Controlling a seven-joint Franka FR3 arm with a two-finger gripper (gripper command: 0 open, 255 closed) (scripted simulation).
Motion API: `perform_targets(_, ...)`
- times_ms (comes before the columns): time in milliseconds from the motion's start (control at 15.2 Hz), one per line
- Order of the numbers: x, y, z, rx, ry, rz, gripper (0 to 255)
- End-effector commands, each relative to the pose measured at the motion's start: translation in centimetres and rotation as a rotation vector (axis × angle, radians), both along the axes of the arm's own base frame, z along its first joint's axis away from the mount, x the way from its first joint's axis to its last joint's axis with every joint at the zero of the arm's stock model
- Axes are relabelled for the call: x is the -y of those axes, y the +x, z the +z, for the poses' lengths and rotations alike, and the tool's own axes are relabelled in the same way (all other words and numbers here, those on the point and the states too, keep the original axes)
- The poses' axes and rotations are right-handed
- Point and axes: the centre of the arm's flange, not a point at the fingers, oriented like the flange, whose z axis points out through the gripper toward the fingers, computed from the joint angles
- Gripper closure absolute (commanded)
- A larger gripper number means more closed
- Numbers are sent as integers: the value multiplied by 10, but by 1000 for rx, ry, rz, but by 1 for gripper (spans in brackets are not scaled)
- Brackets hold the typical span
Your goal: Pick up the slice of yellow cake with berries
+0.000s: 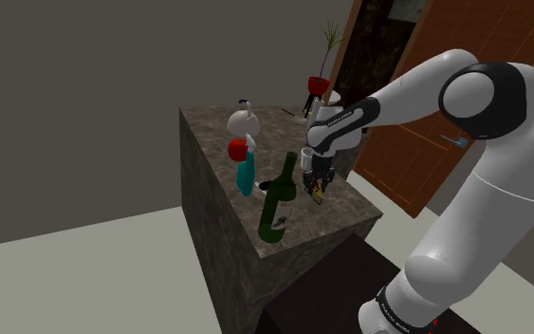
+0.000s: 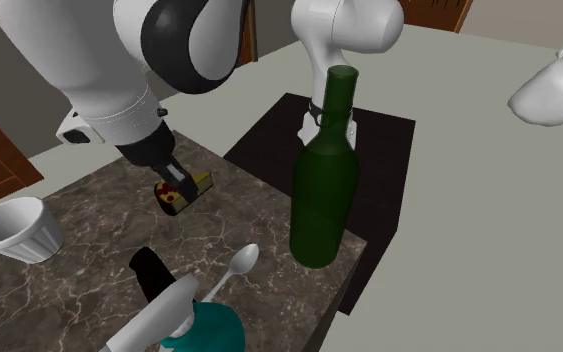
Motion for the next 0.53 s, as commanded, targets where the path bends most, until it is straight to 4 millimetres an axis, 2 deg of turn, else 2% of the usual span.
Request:
perform_targets(0, 0, 0, 11, 0, 0, 0, 255)
perform_targets(330, 0, 0, 38, 0, 0, 0, 255)
perform_targets(462, 0, 0, 39, 0, 0, 0, 255)
